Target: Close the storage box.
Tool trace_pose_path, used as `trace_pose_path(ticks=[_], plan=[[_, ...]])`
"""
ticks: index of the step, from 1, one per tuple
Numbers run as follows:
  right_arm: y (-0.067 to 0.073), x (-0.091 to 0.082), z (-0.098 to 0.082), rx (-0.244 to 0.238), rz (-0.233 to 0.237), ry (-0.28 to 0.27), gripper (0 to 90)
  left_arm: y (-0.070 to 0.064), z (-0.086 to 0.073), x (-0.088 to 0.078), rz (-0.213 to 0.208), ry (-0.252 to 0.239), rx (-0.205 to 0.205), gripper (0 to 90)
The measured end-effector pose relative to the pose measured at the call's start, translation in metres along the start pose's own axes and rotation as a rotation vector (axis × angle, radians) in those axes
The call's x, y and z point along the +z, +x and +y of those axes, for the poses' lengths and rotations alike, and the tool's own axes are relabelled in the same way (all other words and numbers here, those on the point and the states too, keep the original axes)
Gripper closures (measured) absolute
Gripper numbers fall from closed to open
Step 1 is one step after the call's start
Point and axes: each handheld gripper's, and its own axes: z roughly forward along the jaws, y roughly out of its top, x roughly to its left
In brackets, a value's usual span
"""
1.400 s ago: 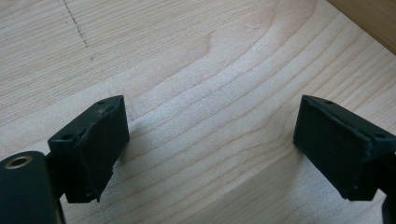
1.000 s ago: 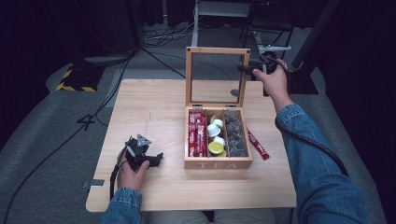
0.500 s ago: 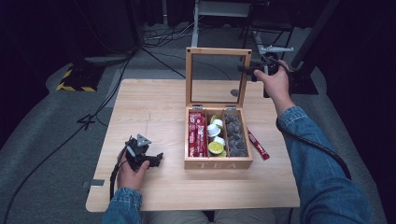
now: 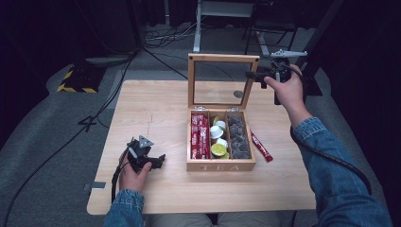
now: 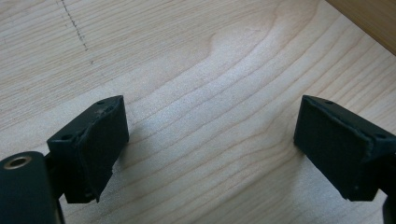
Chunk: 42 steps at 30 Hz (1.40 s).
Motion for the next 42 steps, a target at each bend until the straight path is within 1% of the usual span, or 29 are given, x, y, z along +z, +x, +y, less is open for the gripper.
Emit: trace_pose_path(ticks=[3,6,12,14,16,19,22,26,32,42], plan=[[0.005,-0.008,0.0,-0.023,0.004,-0.011,43.7,0.0,0.0,0.0,-0.001,0.0,-0.001,10.4],[0.01,-0.018,0.0,-0.021,0.017,-0.026,45.2,0.0,0.0,0.0,-0.002,0.0,-0.001,10.5],[0.02,-0.029,-0.001,-0.037,0.026,-0.018,46.3,0.0,0.0,0.0,-0.002,0.0,-0.001,10.5],[0.023,-0.032,-0.002,-0.039,0.039,-0.017,46.3,0.0,0.0,0.0,-0.002,0.0,-0.002,10.5],[0.027,-0.034,-0.002,-0.049,0.05,-0.007,45.4,0.0,0.0,0.0,-0.001,0.0,-0.002,10.5],[0.032,-0.038,-0.004,-0.078,0.045,0.006,45.0,0.0,0.0,0.0,-0.001,0.0,-0.002,10.5],[0.036,-0.042,-0.006,-0.083,0.053,0.012,43.4,0.0,0.0,0.0,-0.001,0.0,-0.002,10.5],[0.041,-0.048,-0.009,-0.092,0.048,0.025,39.7,0.0,0.0,0.0,-0.001,0.0,-0.002,10.5],[0.049,-0.056,-0.016,-0.099,0.059,0.055,39.5,0.0,0.0,0.0,-0.002,-0.001,-0.002,10.5],[0.062,-0.067,-0.03,-0.142,0.081,0.101,39.5,0.0,0.0,0.0,-0.001,0.0,-0.001,10.5]])
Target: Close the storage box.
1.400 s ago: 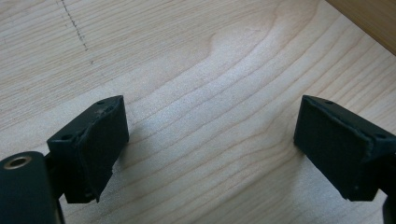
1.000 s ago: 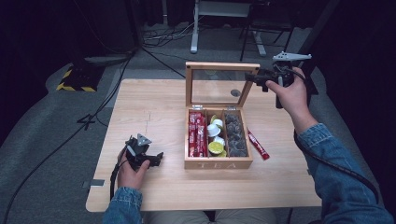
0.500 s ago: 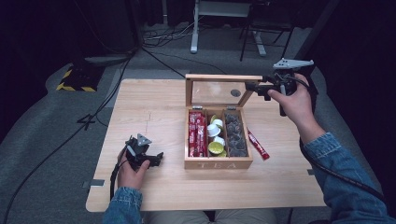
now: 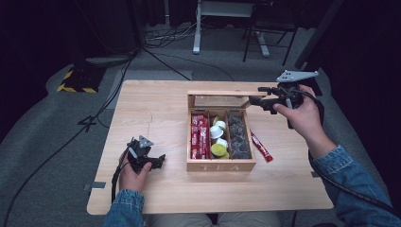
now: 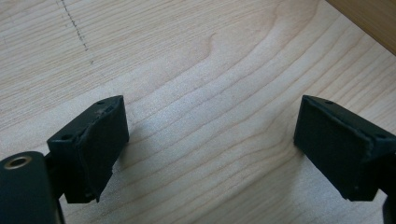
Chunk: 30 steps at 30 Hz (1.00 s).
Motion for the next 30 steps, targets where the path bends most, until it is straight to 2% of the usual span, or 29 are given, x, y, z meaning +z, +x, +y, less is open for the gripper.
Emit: trace_pose_path(ticks=[16,30], plan=[[0.022,-0.006,-0.025,-0.048,0.044,0.065,38.7,0.0,0.0,0.0,-0.002,0.0,-0.002,10.5],[0.039,-0.007,-0.047,-0.125,0.019,0.095,33.4,0.0,0.0,0.0,-0.001,-0.001,-0.003,10.5]])
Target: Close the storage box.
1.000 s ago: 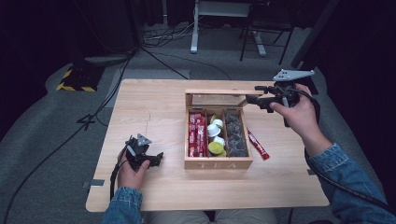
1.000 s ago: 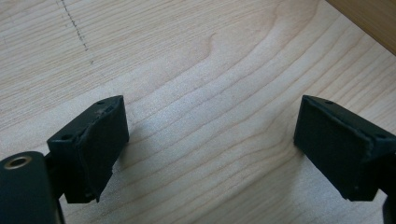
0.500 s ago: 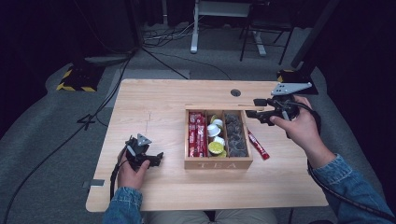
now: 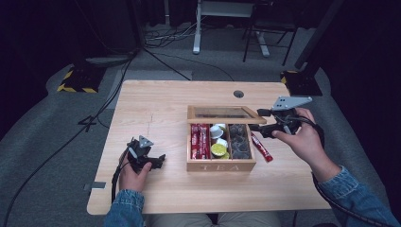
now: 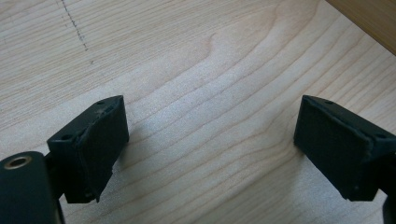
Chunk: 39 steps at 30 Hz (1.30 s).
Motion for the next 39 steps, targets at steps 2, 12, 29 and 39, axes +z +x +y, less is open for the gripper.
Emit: trace_pose_path(ticks=[2,12,29,39], plan=[[0.003,0.0,-0.003,-0.014,-0.004,0.009,32.6,0.0,0.0,0.0,0.0,0.0,0.001,10.5],[0.018,0.004,-0.02,-0.092,-0.024,0.051,28.8,0.0,0.0,0.0,0.0,0.001,0.003,10.5],[0.037,0.021,-0.055,-0.127,-0.035,0.134,20.6,0.0,0.0,0.0,0.0,0.001,0.002,10.5],[0.042,0.025,-0.066,-0.146,-0.025,0.178,20.0,0.0,0.0,0.0,0.0,0.002,0.003,10.5]])
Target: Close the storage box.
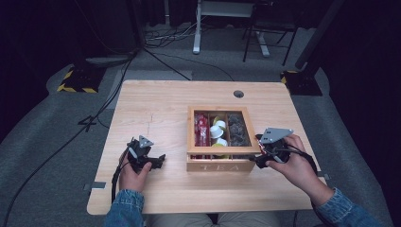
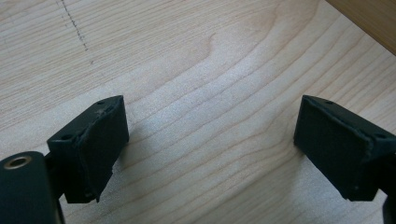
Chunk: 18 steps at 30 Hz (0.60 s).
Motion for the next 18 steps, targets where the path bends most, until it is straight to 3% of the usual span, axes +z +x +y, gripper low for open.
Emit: trace_pose_path(ticks=[6,14,15,16,18], plan=[[0.0028,0.0023,-0.0036,-0.001,0.038,0.036,21.1,-0.0002,-0.0001,0.0001,-0.002,0.0,-0.003,10.4],[0.0066,0.0071,-0.0069,-0.035,0.039,0.092,23.5,0.0,0.0002,0.0003,0.0,-0.002,-0.001,10.4],[0.0073,0.0077,-0.0077,-0.011,0.063,0.09,29.5,-0.0002,0.0001,0.0003,-0.001,-0.001,-0.004,10.4],[0.0079,0.0074,-0.0078,0.017,0.086,0.074,27.7,-0.0001,0.0003,0.0004,-0.001,-0.001,-0.002,10.3],[0.0079,0.0062,-0.0067,0.021,0.096,0.069,28.0,-0.0001,0.0002,0.0004,-0.001,-0.001,-0.002,10.3]])
